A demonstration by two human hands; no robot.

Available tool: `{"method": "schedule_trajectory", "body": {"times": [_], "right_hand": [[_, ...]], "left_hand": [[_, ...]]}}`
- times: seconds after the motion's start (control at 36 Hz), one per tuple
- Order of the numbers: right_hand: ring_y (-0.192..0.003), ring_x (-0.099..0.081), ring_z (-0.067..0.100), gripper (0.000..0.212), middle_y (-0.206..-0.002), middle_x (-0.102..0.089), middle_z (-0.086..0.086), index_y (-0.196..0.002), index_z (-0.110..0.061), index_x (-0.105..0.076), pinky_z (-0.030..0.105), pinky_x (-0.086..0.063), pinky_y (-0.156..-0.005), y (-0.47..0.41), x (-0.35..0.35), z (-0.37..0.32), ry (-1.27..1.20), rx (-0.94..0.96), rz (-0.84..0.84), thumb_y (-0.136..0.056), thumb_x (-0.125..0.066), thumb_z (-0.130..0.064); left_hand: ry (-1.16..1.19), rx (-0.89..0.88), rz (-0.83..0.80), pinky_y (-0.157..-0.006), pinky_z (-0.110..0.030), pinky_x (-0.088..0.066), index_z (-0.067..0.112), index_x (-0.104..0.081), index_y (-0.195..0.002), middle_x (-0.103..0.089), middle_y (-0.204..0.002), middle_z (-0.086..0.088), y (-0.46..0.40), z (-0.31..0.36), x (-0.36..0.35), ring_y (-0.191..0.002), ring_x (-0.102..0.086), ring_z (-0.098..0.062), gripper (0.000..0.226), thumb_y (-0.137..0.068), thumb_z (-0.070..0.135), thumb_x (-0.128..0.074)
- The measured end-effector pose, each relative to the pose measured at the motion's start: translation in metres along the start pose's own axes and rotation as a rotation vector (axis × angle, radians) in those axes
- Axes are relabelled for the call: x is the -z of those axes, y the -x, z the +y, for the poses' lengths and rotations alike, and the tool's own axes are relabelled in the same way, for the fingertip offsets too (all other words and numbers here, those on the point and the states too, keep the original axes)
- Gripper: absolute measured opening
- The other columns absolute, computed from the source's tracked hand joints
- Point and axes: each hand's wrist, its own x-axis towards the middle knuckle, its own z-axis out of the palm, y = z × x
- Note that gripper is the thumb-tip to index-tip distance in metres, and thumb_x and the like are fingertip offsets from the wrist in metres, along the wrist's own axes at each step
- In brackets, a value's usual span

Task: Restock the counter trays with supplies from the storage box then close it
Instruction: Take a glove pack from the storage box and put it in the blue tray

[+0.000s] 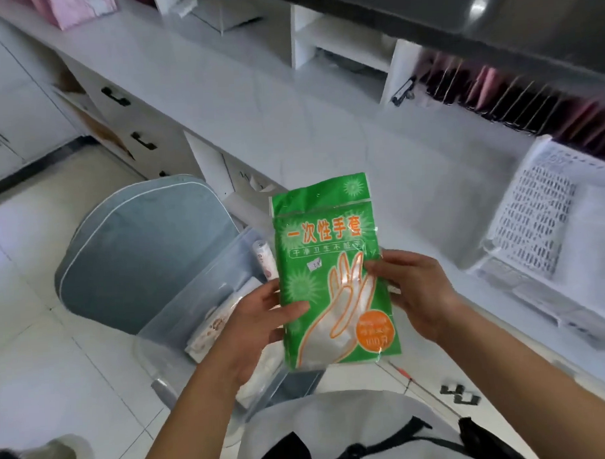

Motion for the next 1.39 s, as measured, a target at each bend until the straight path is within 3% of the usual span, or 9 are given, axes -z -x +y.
{"method": "schedule_trajectory", "body": {"times": [0.17, 0.36, 0.47, 0.61, 0.75, 0.97, 1.14, 1.25, 1.39], "right_hand": [[-0.080, -0.074, 0.037, 0.040, -0.090, -0.077, 0.015, -0.103, -0.014, -0.056, 0.044, -0.058, -0.066, 0.024, 0.046, -0.028, -0.009, 0.191, 0.007, -0.074, -0.080, -0.002], [-0.099, -0.070, 0.032, 0.050, -0.112, -0.072, 0.015, -0.111, -0.018, -0.070, 0.042, -0.051, -0.084, 0.069, 0.158, -0.047, 0.154, 0.115, -0.292, -0.063, -0.084, -0.017], [-0.103, -0.069, 0.033, 0.044, -0.113, -0.072, 0.013, -0.109, -0.019, -0.073, 0.034, -0.056, -0.081, 0.097, 0.210, -0.034, 0.145, 0.099, -0.263, -0.066, -0.081, -0.016], [-0.105, -0.069, 0.032, 0.047, -0.116, -0.072, 0.006, -0.112, -0.022, -0.072, 0.051, -0.050, -0.093, 0.118, 0.245, -0.016, 0.006, 0.115, -0.107, -0.065, -0.082, -0.021], [-0.106, -0.070, 0.030, 0.055, -0.112, -0.074, 0.013, -0.120, -0.012, -0.067, 0.047, -0.056, -0.090, 0.135, 0.277, 0.002, -0.165, 0.071, 0.006, -0.068, -0.082, -0.024], [-0.088, -0.071, 0.030, 0.037, -0.101, -0.074, 0.025, -0.099, 0.002, -0.073, 0.032, -0.059, -0.077, 0.170, 0.319, 0.014, -0.209, 0.118, 0.084, -0.067, -0.079, -0.017], [-0.099, -0.069, 0.043, 0.043, -0.103, -0.072, 0.026, -0.107, -0.006, -0.073, 0.055, -0.050, -0.098, 0.182, 0.331, 0.015, -0.194, 0.132, 0.204, -0.065, -0.079, -0.009], [-0.097, -0.069, 0.043, 0.042, -0.110, -0.067, 0.030, -0.106, -0.012, -0.074, 0.043, -0.059, -0.084, 0.184, 0.334, 0.010, -0.144, 0.132, 0.216, -0.065, -0.082, -0.006], [-0.105, -0.068, 0.040, 0.047, -0.115, -0.071, 0.018, -0.111, -0.010, -0.073, 0.052, -0.054, -0.094, 0.189, 0.333, -0.010, -0.127, 0.204, 0.219, -0.066, -0.081, -0.021]], "left_hand": [[0.034, -0.028, 0.049, -0.074, -0.038, -0.058, 0.025, -0.072, -0.111, -0.073, -0.116, -0.009, -0.001, 0.002, -0.059, -0.103, -0.071, -0.032, 0.050, -0.064, 0.020, -0.086], [0.128, -0.101, -0.035, -0.073, -0.035, -0.057, 0.022, -0.071, -0.115, -0.072, -0.117, -0.009, 0.002, 0.007, -0.138, -0.100, -0.072, -0.026, 0.054, -0.064, 0.016, -0.086], [0.087, -0.108, -0.058, -0.073, -0.036, -0.058, 0.023, -0.072, -0.113, -0.072, -0.117, -0.009, 0.000, 0.007, -0.181, -0.101, -0.071, -0.025, 0.050, -0.065, 0.015, -0.084], [0.046, -0.116, -0.092, -0.070, -0.034, -0.058, 0.023, -0.073, -0.111, -0.073, -0.115, -0.008, -0.004, -0.007, -0.234, -0.097, -0.072, -0.023, 0.047, -0.067, 0.010, -0.082], [0.060, -0.124, -0.126, -0.072, -0.033, -0.058, 0.019, -0.069, -0.118, -0.070, -0.121, -0.012, -0.006, -0.025, -0.274, -0.100, -0.071, -0.024, 0.054, -0.066, 0.010, -0.083], [-0.036, -0.070, -0.270, -0.068, -0.035, -0.058, 0.016, -0.069, -0.117, -0.069, -0.122, -0.016, -0.007, -0.044, -0.318, -0.098, -0.071, -0.026, 0.053, -0.066, 0.012, -0.082], [-0.071, -0.021, -0.406, -0.073, -0.037, -0.055, 0.018, -0.059, -0.130, -0.066, -0.125, -0.016, -0.022, -0.041, -0.334, -0.097, -0.067, -0.025, 0.062, -0.072, 0.016, -0.077], [-0.110, 0.001, -0.473, -0.068, -0.035, -0.056, 0.022, -0.060, -0.130, -0.069, -0.120, -0.016, -0.035, -0.033, -0.338, -0.091, -0.069, -0.025, 0.063, -0.070, 0.015, -0.079], [-0.168, 0.024, -0.602, -0.067, -0.032, -0.057, 0.026, -0.062, -0.129, -0.071, -0.117, -0.017, -0.049, -0.018, -0.340, -0.095, -0.071, -0.027, 0.060, -0.073, 0.014, -0.081]]}}
